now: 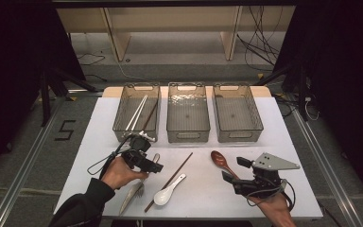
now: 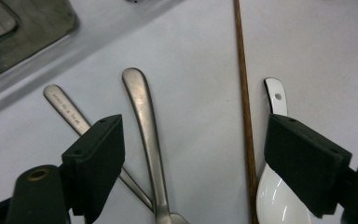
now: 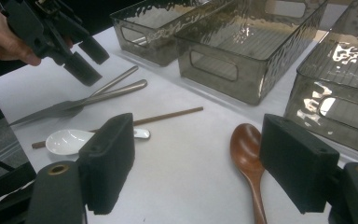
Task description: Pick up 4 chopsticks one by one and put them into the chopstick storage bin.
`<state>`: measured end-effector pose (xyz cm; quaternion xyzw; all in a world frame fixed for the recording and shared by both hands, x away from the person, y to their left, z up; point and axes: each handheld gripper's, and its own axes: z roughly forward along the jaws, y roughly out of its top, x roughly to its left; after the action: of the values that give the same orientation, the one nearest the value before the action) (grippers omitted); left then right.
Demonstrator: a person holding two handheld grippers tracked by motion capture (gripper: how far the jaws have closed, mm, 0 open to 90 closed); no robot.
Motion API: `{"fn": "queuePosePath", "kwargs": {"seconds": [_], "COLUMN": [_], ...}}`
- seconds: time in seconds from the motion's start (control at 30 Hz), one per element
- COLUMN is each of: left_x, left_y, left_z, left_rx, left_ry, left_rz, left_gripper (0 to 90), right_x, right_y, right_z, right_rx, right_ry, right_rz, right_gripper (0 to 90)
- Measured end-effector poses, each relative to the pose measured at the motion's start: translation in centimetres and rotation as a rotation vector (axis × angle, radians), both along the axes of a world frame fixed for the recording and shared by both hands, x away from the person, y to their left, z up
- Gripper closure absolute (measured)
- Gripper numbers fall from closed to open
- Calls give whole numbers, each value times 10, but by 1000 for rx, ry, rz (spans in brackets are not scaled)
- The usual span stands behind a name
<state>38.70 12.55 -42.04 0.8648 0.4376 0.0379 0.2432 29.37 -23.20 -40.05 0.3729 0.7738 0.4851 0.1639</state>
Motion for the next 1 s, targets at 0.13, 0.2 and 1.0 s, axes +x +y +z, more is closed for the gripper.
{"fn": "queuePosePath", "kwargs": {"seconds": [0.13, 0.2, 1.0], "left_x": [-4, -5, -9], "left_y": [-7, -11, -43], "left_z": [-7, -9, -41], "left_rx": [24, 35, 129], "left_ry": [21, 27, 91], "left_rz": [-16, -26, -139], "left_gripper": [200, 201, 466], "right_x": [0, 0, 0], "right_y": [0, 0, 0], "right_z": [0, 0, 0], "right_rx": [1, -2, 2], "right_ry": [0, -1, -2], "right_rz": [0, 1, 0], "right_gripper": [276, 276, 276]}}
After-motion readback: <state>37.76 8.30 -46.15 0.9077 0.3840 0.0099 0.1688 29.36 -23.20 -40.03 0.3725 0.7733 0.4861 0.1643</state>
